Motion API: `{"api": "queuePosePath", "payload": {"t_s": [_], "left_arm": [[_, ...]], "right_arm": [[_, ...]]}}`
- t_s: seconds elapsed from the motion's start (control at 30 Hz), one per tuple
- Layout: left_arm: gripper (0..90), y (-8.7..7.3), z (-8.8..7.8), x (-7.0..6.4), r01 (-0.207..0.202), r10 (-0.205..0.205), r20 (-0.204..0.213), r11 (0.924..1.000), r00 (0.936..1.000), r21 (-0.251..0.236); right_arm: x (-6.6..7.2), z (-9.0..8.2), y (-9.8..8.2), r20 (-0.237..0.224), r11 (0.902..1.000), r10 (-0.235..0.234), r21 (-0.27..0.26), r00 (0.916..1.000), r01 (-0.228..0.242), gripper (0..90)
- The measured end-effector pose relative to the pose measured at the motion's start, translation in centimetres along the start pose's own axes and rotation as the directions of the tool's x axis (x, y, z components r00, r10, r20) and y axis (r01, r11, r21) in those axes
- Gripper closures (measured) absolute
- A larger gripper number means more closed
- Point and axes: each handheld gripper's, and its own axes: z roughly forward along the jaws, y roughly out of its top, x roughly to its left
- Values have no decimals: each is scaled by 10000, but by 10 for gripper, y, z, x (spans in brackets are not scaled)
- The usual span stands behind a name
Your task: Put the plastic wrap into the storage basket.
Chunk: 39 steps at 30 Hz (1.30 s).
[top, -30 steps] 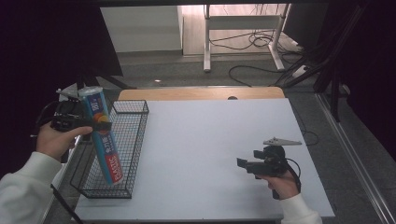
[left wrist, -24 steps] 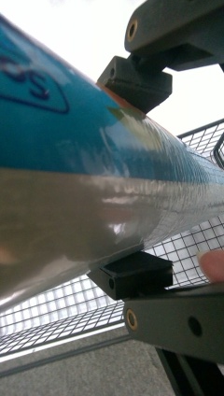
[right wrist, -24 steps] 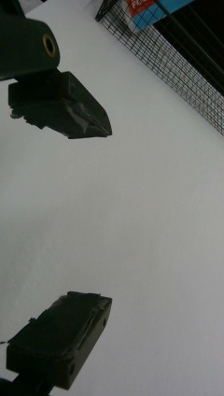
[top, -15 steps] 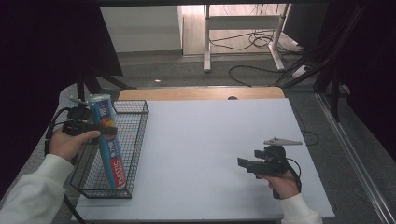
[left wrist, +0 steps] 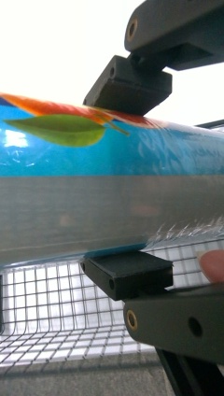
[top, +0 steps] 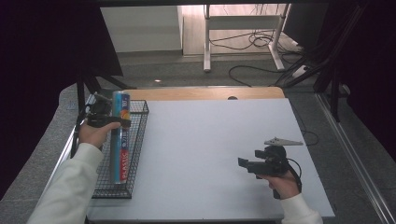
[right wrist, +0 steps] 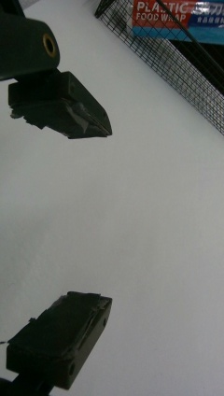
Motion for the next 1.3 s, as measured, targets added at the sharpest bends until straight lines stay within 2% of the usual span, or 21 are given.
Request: {"api": "queuePosePath", "payload": {"t_s": [0.17,0.33,0.43,0.57,0.7,0.73,0.8,0.83,0.9,0.97,1.07,1.13,1.17,1.2,1.3], "left_arm": [[318,8,27,5,430,-421,-261,9985,9988,325],[318,10,46,5,480,-456,-461,9974,9979,531],[317,11,55,3,351,-317,-560,9975,9979,617],[317,11,59,7,548,-530,-286,9965,9982,631],[306,6,66,10,540,-477,-855,9959,9952,730],[322,6,66,10,540,-477,-855,9959,9952,730],[312,6,62,10,615,-593,-595,9974,9965,363],[292,7,59,8,559,-540,-562,9979,9970,329],[228,8,53,4,239,-212,-864,9993,9960,299],[211,8,48,-1,-62,89,-1241,9997,9922,226],[161,4,39,-5,-478,481,-1509,9988,9874,56],[158,0,31,-11,-1100,1076,-1738,9939,9789,-37],[158,-3,26,-14,-1344,1300,-1682,9908,9771,-147],[159,-7,21,-17,-1438,1370,-1510,9890,9790,-352],[162,-19,6,-26,-1895,1834,-771,9785,9800,-819]], "right_arm": [[0,2,0,-2,10000,-16,39,10000,16,152],[0,2,0,-12,9999,-79,67,10000,79,152],[-1,2,0,7,10000,-56,71,10000,56,152],[-3,3,-1,79,9999,-10,105,10000,10,152],[-3,5,-2,55,9998,-51,167,10000,50,151],[-3,5,-2,55,9998,-51,167,10000,50,151],[-3,5,-2,57,9998,-50,169,10000,49,152],[-3,5,-2,64,9998,-28,171,10000,27,152],[-3,5,-2,91,9998,-33,196,10000,31,152],[-3,5,-2,80,9998,-30,184,10000,28,152],[-2,4,-3,73,9999,-51,129,10000,50,152],[-2,3,-3,73,9999,-88,98,9999,87,151],[-3,3,-3,72,9999,-96,58,9999,96,151],[-3,2,-3,85,9999,-150,17,9999,150,151],[-4,2,-4,243,9993,-378,-60,9990,379,150]]}}
